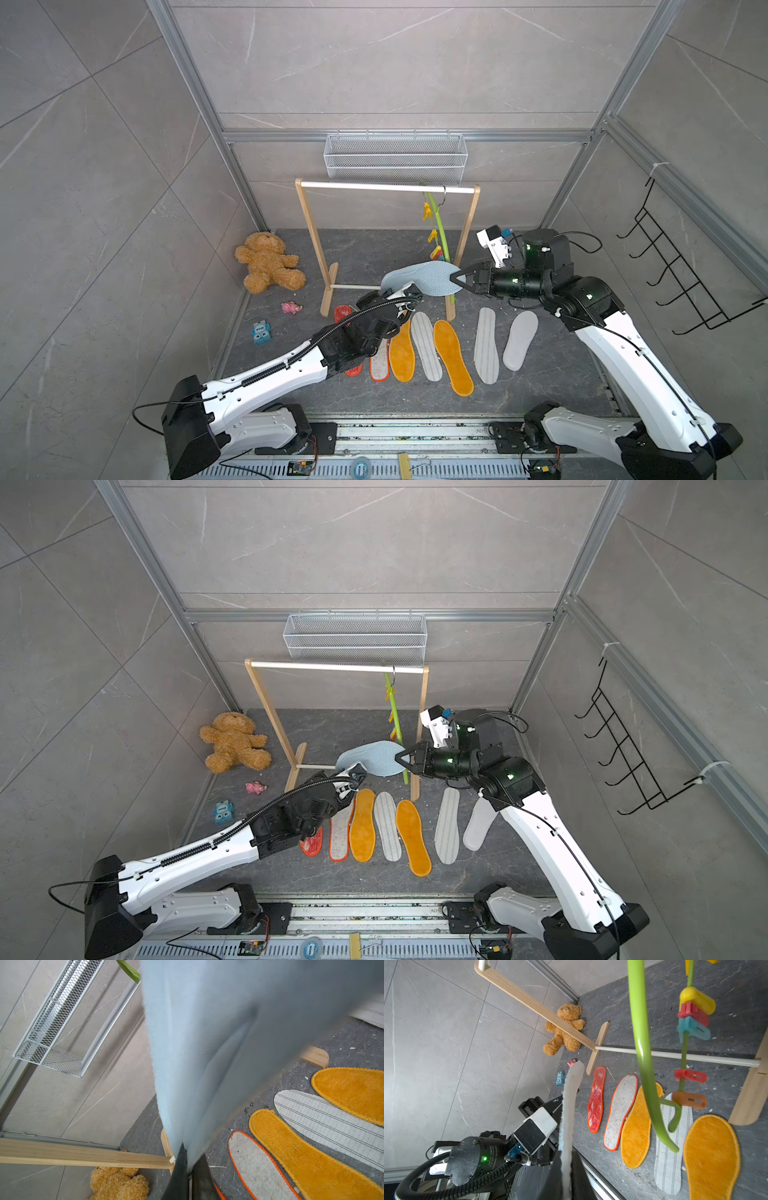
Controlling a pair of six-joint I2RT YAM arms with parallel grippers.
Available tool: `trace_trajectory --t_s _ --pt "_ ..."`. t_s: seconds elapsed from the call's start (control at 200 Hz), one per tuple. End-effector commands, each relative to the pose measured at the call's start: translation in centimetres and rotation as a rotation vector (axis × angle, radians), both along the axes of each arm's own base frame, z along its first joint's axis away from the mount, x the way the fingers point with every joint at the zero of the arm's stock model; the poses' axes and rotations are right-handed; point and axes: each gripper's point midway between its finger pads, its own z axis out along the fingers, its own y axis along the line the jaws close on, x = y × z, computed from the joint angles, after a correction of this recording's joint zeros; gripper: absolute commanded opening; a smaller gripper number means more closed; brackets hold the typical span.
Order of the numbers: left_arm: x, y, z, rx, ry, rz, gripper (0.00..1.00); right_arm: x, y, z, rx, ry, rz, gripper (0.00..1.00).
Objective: Take the shoe insoles off the hanger
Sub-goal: Place the insole at the center of the board.
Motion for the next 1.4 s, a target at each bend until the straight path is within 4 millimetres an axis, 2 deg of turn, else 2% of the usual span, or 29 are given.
trace_trajectory --t_s 0.0,0.1,0.15,0.16,0.165,0.17,0.175,0.19,0.374,0.479,0.569,0.704,0.914,1.043,1.163,1.273,1.393 --pt "0.3 0.1 4.1 -0.095 -0.079 0.024 0.08 0.1 0.5 0.5 0.016 -0.017 0.020 0.00" --pt "0.1 0.7 5.8 -0.156 -0.108 0.039 0.36 0.1 0.5 2.3 0.021 -0.082 0.033 0.00" --pt "-0.1 1.1 6.6 -0.194 -0.122 0.043 0.55 0.1 0.4 3.6 0.021 -0.132 0.038 0.00" --pt "-0.2 1.2 6.9 -0.206 -0.125 0.043 0.63 0.1 0.3 3.7 0.019 -0.141 0.038 0.00" --pt "-0.2 1.3 7.0 -0.210 -0.125 0.044 0.78 0.1 0.3 4.0 0.019 -0.149 0.038 0.00" --pt "-0.3 1.3 7.0 -0.214 -0.126 0.043 0.88 0.1 0.3 4.1 0.018 -0.154 0.037 0.00" --pt "-0.3 1.4 7.2 -0.220 -0.128 0.043 0.94 0.0 0.2 4.2 0.016 -0.158 0.038 0.00" --pt "-0.4 1.5 7.5 -0.235 -0.130 0.044 0.99 0.0 0.2 4.6 0.013 -0.175 0.037 0.00" --pt "-2.5 3.9 11.2 -0.459 -0.164 0.017 1.00 -0.8 -1.3 9.6 0.000 -0.377 0.011 0.00" --pt "-3.9 5.1 12.4 -0.580 -0.172 -0.015 1.00 -1.2 -2.6 12.2 -0.014 -0.491 -0.043 0.00" --pt "-4.4 6.0 12.4 -0.675 -0.165 -0.008 1.00 -1.2 -4.4 14.5 -0.023 -0.591 -0.145 0.00" --pt "-4.7 6.0 11.0 -0.748 -0.114 -0.011 1.00 -0.7 -8.2 17.8 -0.030 -0.739 -0.373 0.00" --pt "-4.6 5.2 9.6 -0.789 -0.060 -0.015 1.00 -0.1 -12.4 20.6 -0.064 -0.867 -0.621 0.00" --pt "-4.4 5.1 9.1 -0.810 -0.041 0.002 1.00 1.3 -16.5 19.9 -0.186 -0.837 -0.864 0.00" --pt "-4.2 4.5 7.9 -0.830 0.000 0.003 1.00 3.4 -17.7 17.3 -0.328 -0.782 -0.948 0.00" --pt "-4.1 3.8 6.4 -0.847 0.048 0.003 1.00 5.8 -18.0 12.8 -0.404 -0.684 -0.970 0.00" --pt "-3.9 3.3 5.2 -0.854 0.084 0.012 1.00 8.3 -18.8 6.2 -0.409 -0.535 -0.982 0.00"
